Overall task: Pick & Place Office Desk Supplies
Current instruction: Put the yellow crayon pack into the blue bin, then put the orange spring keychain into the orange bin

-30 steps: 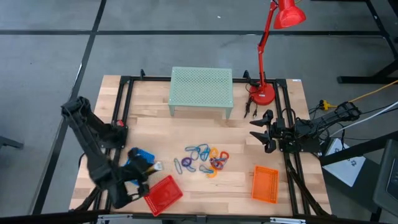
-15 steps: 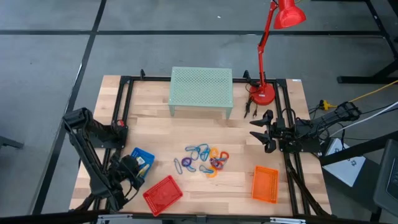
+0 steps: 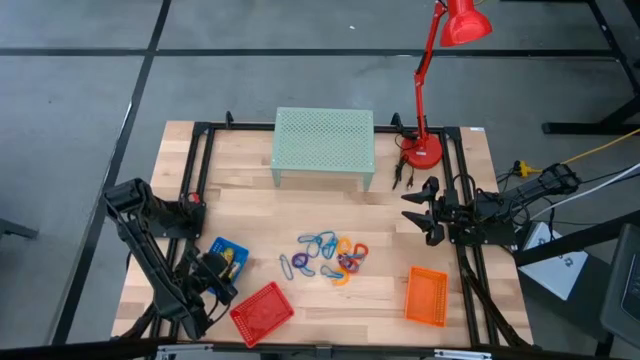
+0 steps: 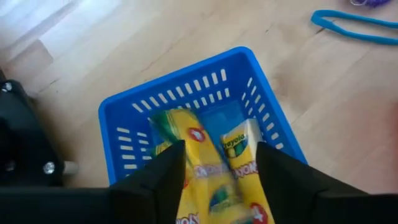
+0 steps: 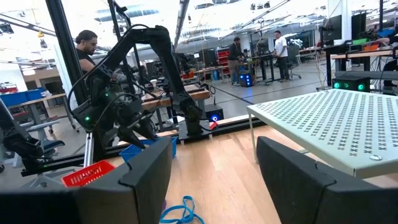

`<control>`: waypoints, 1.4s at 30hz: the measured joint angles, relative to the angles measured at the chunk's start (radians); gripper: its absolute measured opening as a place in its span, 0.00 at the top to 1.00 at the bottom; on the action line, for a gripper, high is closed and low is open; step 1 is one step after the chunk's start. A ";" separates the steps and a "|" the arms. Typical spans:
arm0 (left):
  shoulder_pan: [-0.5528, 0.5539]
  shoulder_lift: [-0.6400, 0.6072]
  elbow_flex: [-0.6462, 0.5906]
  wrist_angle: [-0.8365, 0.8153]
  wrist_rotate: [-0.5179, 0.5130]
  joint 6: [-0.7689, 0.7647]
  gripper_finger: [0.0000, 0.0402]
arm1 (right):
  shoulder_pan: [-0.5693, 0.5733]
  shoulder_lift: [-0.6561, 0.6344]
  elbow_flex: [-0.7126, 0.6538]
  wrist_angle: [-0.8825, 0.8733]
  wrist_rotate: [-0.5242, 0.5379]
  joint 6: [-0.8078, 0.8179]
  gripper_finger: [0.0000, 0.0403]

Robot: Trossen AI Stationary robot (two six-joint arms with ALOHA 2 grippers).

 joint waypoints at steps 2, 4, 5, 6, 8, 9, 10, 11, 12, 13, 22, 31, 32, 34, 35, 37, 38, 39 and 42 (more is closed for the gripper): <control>0.000 0.000 0.003 -0.016 -0.015 0.001 0.48 | 0.000 0.000 0.000 0.000 0.000 0.000 0.42; 0.000 0.000 0.018 -0.056 -0.078 0.008 0.47 | 0.000 0.000 0.000 0.000 0.000 0.000 0.42; 0.000 0.000 0.031 -0.085 -0.121 0.010 0.47 | 0.000 0.000 0.000 0.000 0.000 0.000 0.42; 0.000 -0.001 0.046 -0.122 -0.172 0.011 0.47 | 0.000 0.000 0.000 0.000 0.000 0.000 0.42; 0.000 -0.001 0.082 -0.194 -0.314 0.012 0.47 | 0.000 0.000 0.000 0.000 0.000 0.000 0.42; 0.000 -0.002 0.098 -0.221 -0.392 0.013 0.47 | 0.000 0.000 0.000 0.000 0.000 0.000 0.42; 0.000 -0.005 0.113 -0.250 -0.475 0.014 0.47 | 0.000 0.000 0.000 0.001 0.001 0.000 0.42; 0.000 -0.012 0.123 -0.269 -0.547 0.015 0.48 | 0.000 0.000 0.000 0.006 0.008 0.000 0.42; 0.003 -0.023 0.128 -0.277 -0.601 0.024 0.48 | 0.000 0.000 0.000 0.018 0.018 0.003 0.42; 0.010 -0.038 0.131 -0.276 -0.638 0.047 0.48 | 0.000 0.000 0.000 0.036 0.028 0.010 0.42; 0.164 -0.188 0.114 0.000 -0.571 0.610 0.48 | 0.000 0.037 0.001 0.165 -0.065 0.006 0.41; 0.353 -0.373 -0.170 0.647 -0.371 1.183 0.48 | -0.002 0.213 0.039 0.152 0.102 0.034 0.41; 0.375 -0.393 -0.216 0.755 -0.347 1.242 0.48 | -0.002 0.237 0.057 0.136 0.106 0.035 0.41; 0.420 -0.431 -0.304 0.957 -0.283 1.365 0.48 | -0.002 0.294 0.105 0.081 0.114 0.064 0.41; 0.442 -0.445 -0.343 1.050 -0.260 1.427 0.48 | -0.002 0.323 0.131 0.039 0.114 0.085 0.41; 0.479 -0.469 -0.406 1.224 -0.237 1.531 0.48 | -0.002 0.394 0.188 -0.047 0.117 0.138 0.41; 0.496 -0.482 -0.431 1.289 -0.233 1.575 0.48 | -0.002 0.433 0.215 -0.083 0.124 0.161 0.41; 0.511 -0.493 -0.451 1.345 -0.233 1.615 0.48 | -0.002 0.475 0.243 -0.118 0.135 0.183 0.41; 0.539 -0.506 -0.497 1.474 -0.237 1.698 0.48 | -0.003 0.604 0.311 -0.177 0.158 0.238 0.41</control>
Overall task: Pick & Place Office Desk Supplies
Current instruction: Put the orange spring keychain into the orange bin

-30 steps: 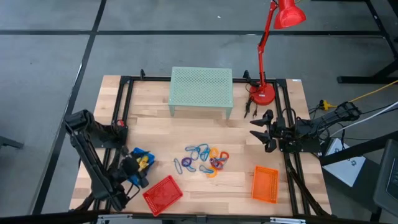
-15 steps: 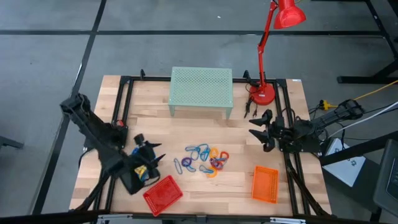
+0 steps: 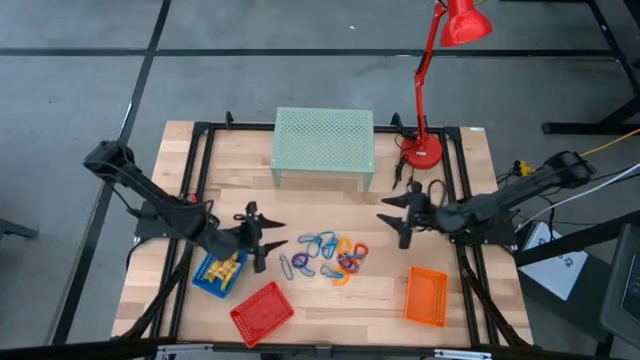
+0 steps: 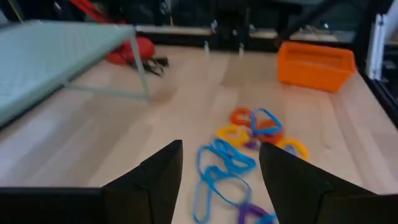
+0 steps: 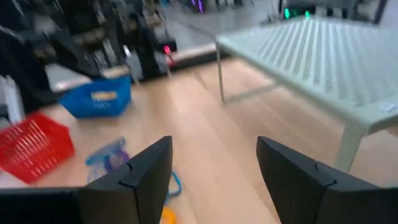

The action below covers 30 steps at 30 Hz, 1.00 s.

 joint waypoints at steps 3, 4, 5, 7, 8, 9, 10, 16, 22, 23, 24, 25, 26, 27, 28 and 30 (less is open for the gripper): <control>0.017 0.002 -0.045 0.112 0.019 0.047 0.48 | -0.001 0.123 0.074 -0.075 -0.018 0.069 0.41; 0.021 0.006 -0.060 0.154 0.037 0.055 0.48 | -0.001 0.163 0.104 -0.111 -0.034 0.100 0.41; 0.024 0.010 -0.075 0.189 0.057 0.062 0.48 | -0.002 0.203 0.135 -0.152 -0.049 0.128 0.41; 0.025 0.014 -0.109 0.229 0.082 0.068 0.48 | -0.001 0.287 0.202 -0.237 -0.068 0.175 0.41; 0.024 0.014 -0.123 0.241 0.084 0.066 0.48 | -0.001 0.325 0.236 -0.277 -0.080 0.196 0.41; 0.022 0.014 -0.132 0.246 0.081 0.060 0.48 | -0.001 0.360 0.268 -0.320 -0.095 0.209 0.41; 0.021 0.014 -0.141 0.249 0.074 0.051 0.48 | -0.001 0.395 0.303 -0.359 -0.114 0.214 0.41; 0.013 0.014 -0.158 0.247 0.060 0.050 0.48 | -0.001 0.546 0.481 -0.635 -0.217 0.272 0.41; 0.013 0.014 -0.158 0.246 0.075 0.080 0.48 | -0.001 0.658 0.523 -0.796 -0.287 0.413 0.42; 0.013 0.014 -0.158 0.246 0.078 0.079 0.48 | -0.001 0.677 0.522 -0.796 -0.301 0.430 0.42; 0.013 0.014 -0.158 0.245 0.083 0.079 0.48 | -0.001 0.694 0.521 -0.795 -0.313 0.444 0.42; 0.013 0.014 -0.157 0.240 0.084 0.078 0.48 | -0.001 0.710 0.521 -0.788 -0.322 0.448 0.42; 0.010 0.014 -0.157 0.237 0.086 0.078 0.48 | -0.001 0.724 0.521 -0.775 -0.327 0.450 0.42; 0.008 0.014 -0.157 0.237 0.092 0.078 0.48 | -0.002 0.735 0.521 -0.764 -0.330 0.450 0.42; 0.008 0.014 -0.157 0.238 0.098 0.077 0.48 | -0.002 0.745 0.521 -0.753 -0.334 0.450 0.42; 0.005 0.014 -0.157 0.239 0.103 0.074 0.48 | -0.002 0.765 0.521 -0.714 -0.343 0.450 0.42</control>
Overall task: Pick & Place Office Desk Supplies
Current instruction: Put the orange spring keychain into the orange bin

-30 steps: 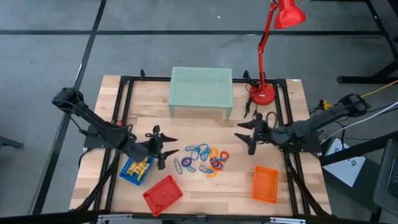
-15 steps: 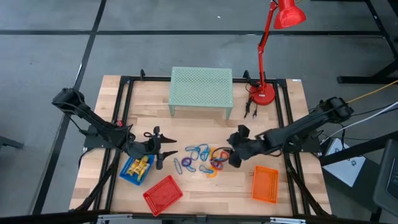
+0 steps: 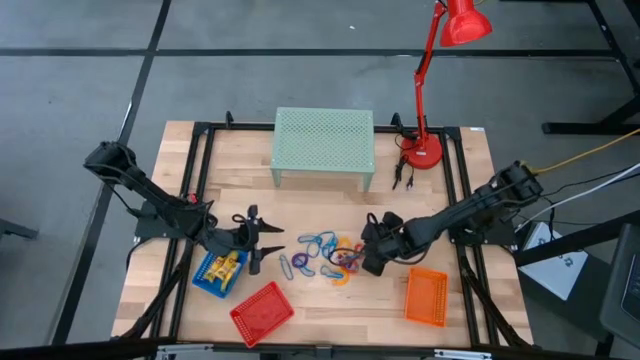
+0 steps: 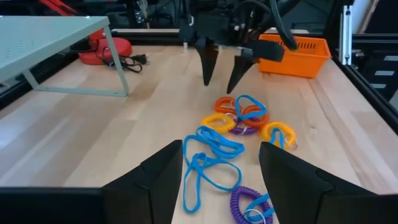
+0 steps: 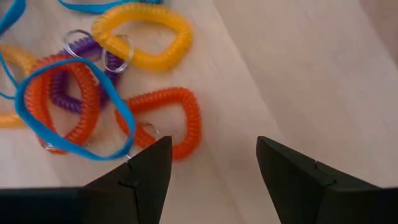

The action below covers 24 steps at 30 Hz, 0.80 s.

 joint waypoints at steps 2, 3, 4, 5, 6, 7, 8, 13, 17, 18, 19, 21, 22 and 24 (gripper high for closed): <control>-0.004 0.000 0.000 0.000 -0.001 0.000 0.48 | 0.000 0.012 0.000 0.017 -0.002 0.000 0.42; -0.004 0.000 0.000 0.000 -0.003 0.000 0.48 | 0.000 0.017 0.000 0.029 -0.002 0.000 0.42; -0.004 0.000 0.000 0.000 -0.007 0.000 0.48 | -0.002 0.020 0.000 0.031 -0.002 0.001 0.42; -0.004 0.000 0.000 0.001 -0.008 0.000 0.48 | -0.004 0.022 0.000 0.031 -0.002 0.004 0.42; -0.004 0.000 0.000 0.001 -0.009 0.000 0.48 | -0.006 0.024 0.000 0.032 -0.002 0.013 0.42; -0.004 0.000 0.000 0.001 -0.009 0.000 0.48 | -0.009 0.026 0.000 0.031 0.000 0.024 0.42; -0.004 0.000 0.000 0.001 -0.009 0.000 0.48 | -0.011 0.029 0.000 0.030 0.003 0.033 0.42; -0.004 0.000 0.000 0.001 -0.010 -0.004 0.48 | -0.022 0.065 0.000 0.028 0.019 0.075 0.42; -0.004 0.000 0.000 0.001 -0.007 -0.007 0.48 | -0.030 0.100 0.004 0.021 0.028 0.126 0.42; -0.004 0.000 0.000 0.001 -0.004 -0.007 0.48 | -0.031 0.108 0.006 0.015 0.029 0.137 0.42; -0.004 0.000 0.000 0.001 -0.002 -0.007 0.48 | -0.031 0.112 0.007 0.011 0.033 0.150 0.42; -0.004 0.000 0.000 0.000 0.000 -0.007 0.48 | -0.029 0.115 0.007 0.002 0.045 0.170 0.44; -0.004 0.000 0.000 0.000 0.000 -0.007 0.48 | -0.029 0.115 0.007 0.000 0.048 0.176 0.46; -0.004 0.000 0.000 0.001 0.000 -0.007 0.48 | -0.029 0.109 0.007 -0.003 0.054 0.179 0.52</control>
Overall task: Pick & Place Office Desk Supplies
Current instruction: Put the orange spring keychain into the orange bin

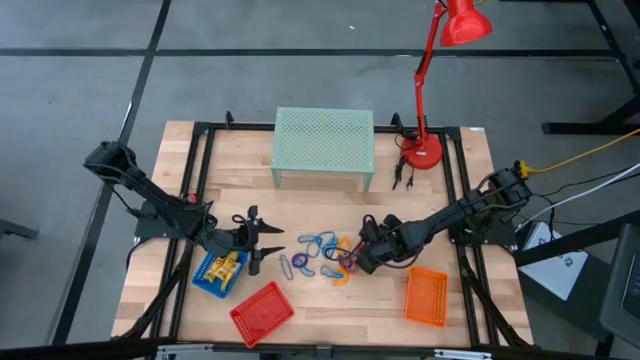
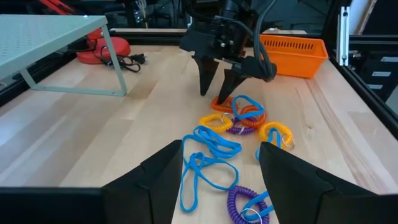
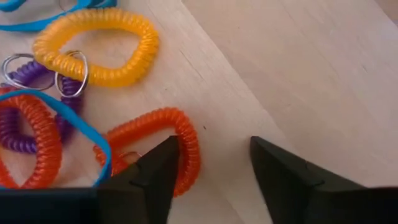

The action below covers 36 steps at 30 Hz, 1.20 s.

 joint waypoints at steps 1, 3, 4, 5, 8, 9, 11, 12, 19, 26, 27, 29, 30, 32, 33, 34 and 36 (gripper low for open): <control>0.000 0.000 0.000 0.000 0.000 0.000 0.48 | -0.001 -0.003 -0.001 -0.003 0.001 -0.002 0.56; 0.000 0.000 0.000 0.000 0.000 0.000 0.48 | -0.002 -0.007 -0.002 -0.014 0.007 -0.008 0.66; 0.000 0.000 0.000 0.000 0.000 0.000 0.48 | -0.002 -0.008 -0.004 -0.016 0.011 -0.018 0.72; 0.000 0.000 0.000 0.000 0.000 -0.001 0.48 | -0.002 -0.008 -0.004 -0.019 0.012 -0.026 0.78; 0.000 0.000 0.000 0.000 0.000 -0.002 0.48 | -0.002 -0.008 -0.004 -0.027 0.011 -0.035 0.94; 0.000 0.000 0.000 0.000 0.000 -0.002 0.48 | -0.002 -0.009 -0.004 -0.028 0.014 -0.040 0.96; 0.000 0.000 0.000 0.000 0.000 -0.002 0.48 | -0.004 -0.021 -0.008 -0.034 0.017 -0.045 0.95; 0.000 0.000 0.000 0.000 0.000 -0.002 0.48 | -0.006 -0.029 -0.008 -0.038 0.016 -0.046 0.94; 0.000 0.000 0.000 0.000 0.004 -0.002 0.48 | -0.010 -0.185 0.005 -0.172 0.110 -0.053 0.98; 0.000 0.000 0.000 -0.002 0.012 0.001 0.48 | 0.028 -0.402 0.006 -0.282 0.071 -0.034 0.98; 0.000 0.000 0.000 -0.002 0.012 0.001 0.48 | 0.040 -0.429 0.007 -0.292 0.052 -0.024 0.98; 0.000 0.000 0.000 -0.002 0.018 0.008 0.48 | 0.073 -0.475 0.007 -0.325 0.012 0.011 0.98; 0.000 0.000 0.000 -0.001 0.025 0.009 0.48 | 0.095 -0.493 0.007 -0.337 -0.006 0.033 0.98; 0.000 0.000 0.000 -0.002 0.035 0.009 0.48 | 0.147 -0.529 0.007 -0.345 -0.035 0.086 0.98; 0.000 0.000 0.000 -0.002 0.038 0.009 0.48 | 0.175 -0.542 0.007 -0.349 -0.052 0.115 0.98; 0.000 0.000 0.000 -0.004 0.040 0.009 0.48 | 0.206 -0.551 0.007 -0.349 -0.066 0.144 0.98; 0.000 0.000 0.000 -0.008 0.047 0.010 0.48 | 0.266 -0.566 0.008 -0.348 -0.083 0.207 0.98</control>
